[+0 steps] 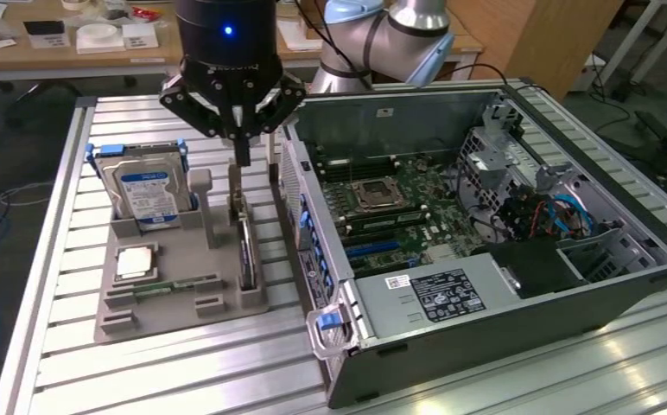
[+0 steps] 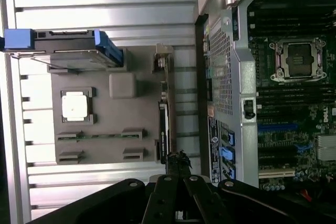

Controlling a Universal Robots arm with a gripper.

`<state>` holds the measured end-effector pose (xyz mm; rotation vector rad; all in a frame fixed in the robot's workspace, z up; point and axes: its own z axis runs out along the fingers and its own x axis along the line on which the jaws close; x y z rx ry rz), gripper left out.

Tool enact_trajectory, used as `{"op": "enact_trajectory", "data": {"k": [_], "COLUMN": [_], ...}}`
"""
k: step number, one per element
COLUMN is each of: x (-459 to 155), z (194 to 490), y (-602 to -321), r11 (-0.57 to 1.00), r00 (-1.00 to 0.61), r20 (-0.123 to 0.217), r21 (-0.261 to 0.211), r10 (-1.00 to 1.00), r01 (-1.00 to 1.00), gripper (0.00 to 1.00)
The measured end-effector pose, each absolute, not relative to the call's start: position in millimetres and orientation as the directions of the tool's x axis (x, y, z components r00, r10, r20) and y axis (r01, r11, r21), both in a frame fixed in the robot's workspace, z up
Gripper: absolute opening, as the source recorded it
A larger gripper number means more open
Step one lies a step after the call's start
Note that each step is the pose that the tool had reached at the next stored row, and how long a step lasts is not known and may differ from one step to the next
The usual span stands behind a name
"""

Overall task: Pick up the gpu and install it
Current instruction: 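Reach for the gpu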

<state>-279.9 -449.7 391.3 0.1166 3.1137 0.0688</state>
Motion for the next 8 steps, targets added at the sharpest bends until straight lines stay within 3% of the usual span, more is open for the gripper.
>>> {"op": "enact_trajectory", "data": {"k": [8], "x": [-282.4], "z": [390.6], "y": [-457.8], "r11": [0.996], "r00": [-0.997], "r20": [-0.023], "r21": [0.045], "r10": [0.075], "r01": [0.074], "gripper": [0.11]}}
